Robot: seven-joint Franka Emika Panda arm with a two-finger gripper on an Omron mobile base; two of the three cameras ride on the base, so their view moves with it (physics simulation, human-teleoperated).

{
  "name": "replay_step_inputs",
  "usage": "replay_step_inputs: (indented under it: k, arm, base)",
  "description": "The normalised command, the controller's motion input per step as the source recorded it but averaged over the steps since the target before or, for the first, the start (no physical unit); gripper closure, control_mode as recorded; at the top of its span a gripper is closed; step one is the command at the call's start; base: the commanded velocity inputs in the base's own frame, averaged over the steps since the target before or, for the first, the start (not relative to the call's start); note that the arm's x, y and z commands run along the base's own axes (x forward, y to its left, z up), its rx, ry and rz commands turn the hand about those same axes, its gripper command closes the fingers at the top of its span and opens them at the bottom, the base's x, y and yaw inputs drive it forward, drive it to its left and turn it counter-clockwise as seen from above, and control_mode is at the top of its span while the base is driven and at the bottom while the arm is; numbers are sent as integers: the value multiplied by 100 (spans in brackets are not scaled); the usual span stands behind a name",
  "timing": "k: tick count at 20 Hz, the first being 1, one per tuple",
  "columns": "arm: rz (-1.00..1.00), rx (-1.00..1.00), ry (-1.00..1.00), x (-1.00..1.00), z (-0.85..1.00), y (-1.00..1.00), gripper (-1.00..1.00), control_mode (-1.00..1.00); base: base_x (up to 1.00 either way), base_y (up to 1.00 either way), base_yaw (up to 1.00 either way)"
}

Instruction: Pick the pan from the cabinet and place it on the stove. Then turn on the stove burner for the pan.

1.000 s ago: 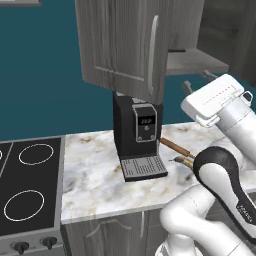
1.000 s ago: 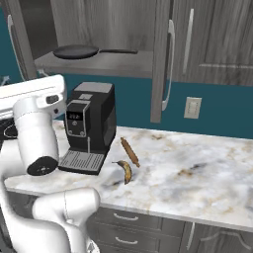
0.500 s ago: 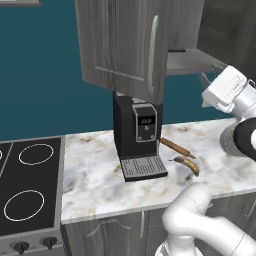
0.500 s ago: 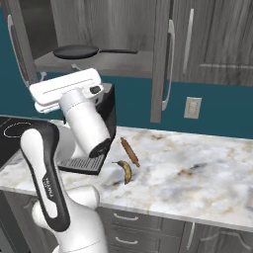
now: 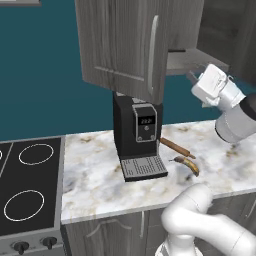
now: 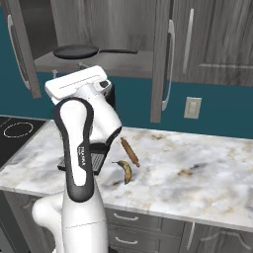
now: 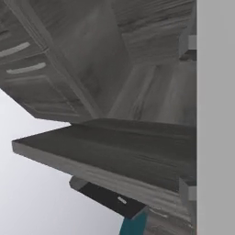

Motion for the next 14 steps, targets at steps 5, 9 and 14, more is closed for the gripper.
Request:
replay_step_inputs:
  k: [5,9,14]
  arm:
    - [0,-5,8,48,0,28,-100,-100]
    - [1,-10,5,53,0,18,-100,-100]
    - [20,-14,0,46,-4,3,-100,-100]
  base:
    - [0,0,0]
    - [0,0,0]
    - [0,0,0]
